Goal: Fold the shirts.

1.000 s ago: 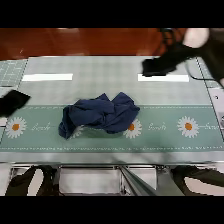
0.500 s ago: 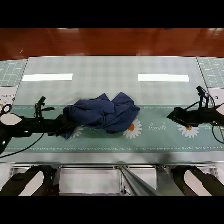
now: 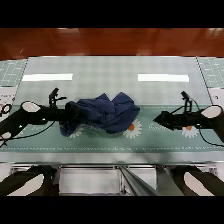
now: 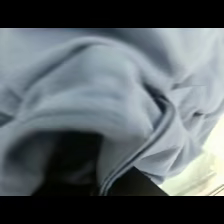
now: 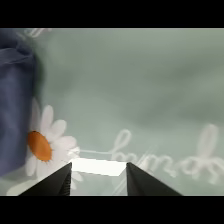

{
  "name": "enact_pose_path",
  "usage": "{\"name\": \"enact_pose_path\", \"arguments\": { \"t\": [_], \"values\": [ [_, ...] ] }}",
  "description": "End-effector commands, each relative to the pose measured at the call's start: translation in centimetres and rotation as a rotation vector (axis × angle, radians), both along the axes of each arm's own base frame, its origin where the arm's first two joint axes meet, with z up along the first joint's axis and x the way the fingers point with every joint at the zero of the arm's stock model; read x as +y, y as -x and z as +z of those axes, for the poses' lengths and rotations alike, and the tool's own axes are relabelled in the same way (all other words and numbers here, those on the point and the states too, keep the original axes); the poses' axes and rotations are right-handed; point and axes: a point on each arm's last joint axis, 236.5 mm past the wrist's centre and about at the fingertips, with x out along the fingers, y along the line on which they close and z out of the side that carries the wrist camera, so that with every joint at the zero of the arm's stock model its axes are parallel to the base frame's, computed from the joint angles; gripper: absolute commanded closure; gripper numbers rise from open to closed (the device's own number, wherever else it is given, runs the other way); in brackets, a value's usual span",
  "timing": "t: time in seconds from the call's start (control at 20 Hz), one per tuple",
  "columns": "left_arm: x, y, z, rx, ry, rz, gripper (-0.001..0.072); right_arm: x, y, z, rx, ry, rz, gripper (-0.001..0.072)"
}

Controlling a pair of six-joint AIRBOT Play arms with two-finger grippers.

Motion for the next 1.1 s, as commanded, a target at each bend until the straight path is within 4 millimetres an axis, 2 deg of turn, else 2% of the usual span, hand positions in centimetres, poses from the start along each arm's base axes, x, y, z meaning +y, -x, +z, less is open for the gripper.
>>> {"name": "enact_pose_path", "arguments": {
  "t": [0.0,0.15,0.3,0.45,0.5,0.55,0.6,0.65,0.7,0.75,0.8,0.85,0.9,0.95,1.0,1.05],
  "values": [
    [1.0,-2.2,2.3,-0.069,-0.029,-0.041,0.0689,4.9,-1.5,-0.9,0.013,-0.102,0.013,0.0310],
    [2.6,-3.3,4.1,-0.091,-0.016,-0.016,0.0689,8.4,-3.1,-1.5,0.030,-0.158,0.051,0.0310],
    [2.7,-3.3,4.1,-0.090,-0.014,-0.015,0.0689,11.3,-4.2,-2.7,0.063,-0.166,0.114,0.0311],
    [2.6,-3.3,4.1,-0.090,-0.015,-0.016,0.0688,13.9,-5.7,-2.9,0.069,-0.196,0.141,0.0317],
    [2.6,-3.4,4.1,-0.092,-0.016,-0.013,0.0688,14.7,-6.1,-2.9,0.066,-0.200,0.153,0.0340],
    [2.7,-3.4,4.1,-0.094,-0.017,-0.011,0.0688,15.3,-6.4,-2.9,0.060,-0.201,0.166,0.0441],
    [2.7,-3.5,4.1,-0.096,-0.018,-0.009,0.0688,15.8,-7.0,-2.5,0.033,-0.198,0.196,0.0611],
    [2.8,-3.6,4.1,-0.100,-0.020,-0.006,0.0688,16.1,-7.5,-1.6,-0.013,-0.198,0.247,0.0677],
    [3.0,-3.9,4.5,-0.114,-0.023,-0.009,0.0688,16.1,-8.5,0.1,-0.043,-0.203,0.280,0.0677],
    [3.3,-4.6,5.8,-0.144,-0.019,-0.014,0.0688,15.8,-9.8,2.5,-0.086,-0.205,0.304,0.0677],
    [3.7,-5.7,8.1,-0.196,-0.017,-0.020,0.0688,14.8,-11.7,5.7,-0.152,-0.181,0.316,0.0677],
    [4.1,-7.2,11.8,-0.282,-0.020,-0.027,0.0688,13.4,-13.6,9.2,-0.230,-0.137,0.312,0.0677],
    [4.5,-8.7,15.9,-0.383,-0.030,-0.026,0.0689,11.4,-15.6,13.8,-0.330,-0.074,0.297,0.0677],
    [4.9,-10.0,21.0,-0.507,-0.046,-0.022,0.0689,9.6,-17.3,18.6,-0.433,-0.012,0.271,0.0678],
    [4.9,-10.8,25.8,-0.621,-0.058,-0.024,0.0689,7.6,-18.4,24.0,-0.545,0.053,0.244,0.0678],
    [4.8,-11.0,30.8,-0.718,-0.060,-0.024,0.0689,6.0,-18.6,29.3,-0.647,0.114,0.227,0.0678]
  ]
}}
